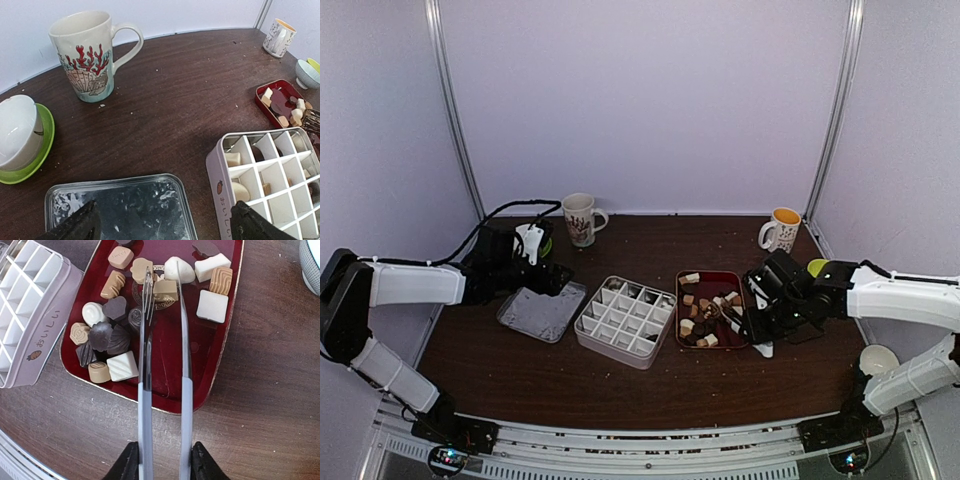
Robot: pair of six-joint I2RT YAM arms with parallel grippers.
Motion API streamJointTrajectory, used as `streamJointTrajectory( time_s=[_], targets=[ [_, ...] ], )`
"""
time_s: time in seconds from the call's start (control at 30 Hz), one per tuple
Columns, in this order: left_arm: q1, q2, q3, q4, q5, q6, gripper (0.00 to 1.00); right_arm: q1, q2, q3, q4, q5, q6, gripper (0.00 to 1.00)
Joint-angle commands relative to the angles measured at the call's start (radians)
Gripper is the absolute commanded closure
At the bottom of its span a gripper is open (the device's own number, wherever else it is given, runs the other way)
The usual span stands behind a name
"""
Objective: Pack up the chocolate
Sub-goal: Pick up the fake chocolate from the plate.
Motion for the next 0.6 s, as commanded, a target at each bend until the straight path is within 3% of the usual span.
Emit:
streamJointTrajectory(
  time_s=[0.0,0.57],
  targets=[
    [-0.007,0.002,0.033,0.020,-0.009,0.012,0.09,-0.001,0.026,0.039,0.008,0.038,0.008,0.68],
    [-0.009,-0.013,0.026,0.023,-0.009,0.006,0.13,0.008,-0.120,0.037,0.083,-0.025,-0.037,0.77]
  ],
)
